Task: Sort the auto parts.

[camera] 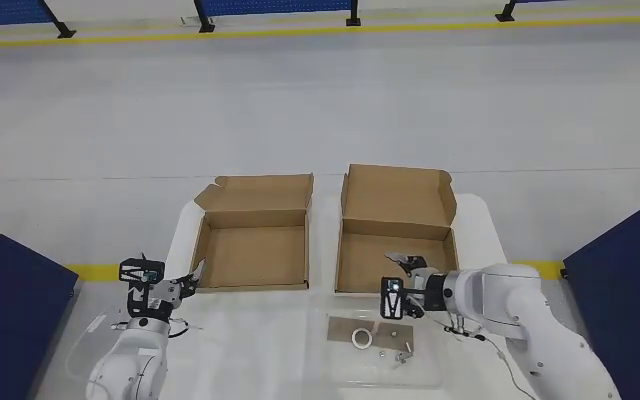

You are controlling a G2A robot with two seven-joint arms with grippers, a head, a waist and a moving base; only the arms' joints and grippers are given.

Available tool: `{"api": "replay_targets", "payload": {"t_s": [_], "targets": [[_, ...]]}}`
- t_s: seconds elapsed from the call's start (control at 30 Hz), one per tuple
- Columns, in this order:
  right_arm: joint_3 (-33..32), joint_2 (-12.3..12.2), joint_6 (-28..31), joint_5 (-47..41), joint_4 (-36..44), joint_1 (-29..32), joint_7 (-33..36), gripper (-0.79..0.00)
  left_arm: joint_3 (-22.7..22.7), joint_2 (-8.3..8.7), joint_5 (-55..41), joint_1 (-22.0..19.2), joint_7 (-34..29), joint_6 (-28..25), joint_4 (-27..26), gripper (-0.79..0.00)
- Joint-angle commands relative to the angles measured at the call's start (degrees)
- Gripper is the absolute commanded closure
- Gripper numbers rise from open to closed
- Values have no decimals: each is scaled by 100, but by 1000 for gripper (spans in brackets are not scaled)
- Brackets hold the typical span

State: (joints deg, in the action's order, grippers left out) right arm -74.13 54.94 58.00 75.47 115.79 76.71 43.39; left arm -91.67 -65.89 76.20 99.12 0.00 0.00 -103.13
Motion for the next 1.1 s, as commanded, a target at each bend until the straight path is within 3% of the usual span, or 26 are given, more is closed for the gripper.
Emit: {"api": "replay_targets", "payload": {"t_s": [0.0,0.37,0.7,1.07], "targets": [[78,-35,0,-141,-9,-87,264,-785,0,0,0,0,0,0,0,-785],[259,-95,0,-302,10,-165,285,-785,0,0,0,0,0,0,0,-785],[1462,-716,-90,-538,-585,-1079,380,-785,0,0,0,0,0,0,0,-785],[1461,-720,-13,-583,-553,-1076,245,-785,0,0,0,0,0,0,0,-785]]}}
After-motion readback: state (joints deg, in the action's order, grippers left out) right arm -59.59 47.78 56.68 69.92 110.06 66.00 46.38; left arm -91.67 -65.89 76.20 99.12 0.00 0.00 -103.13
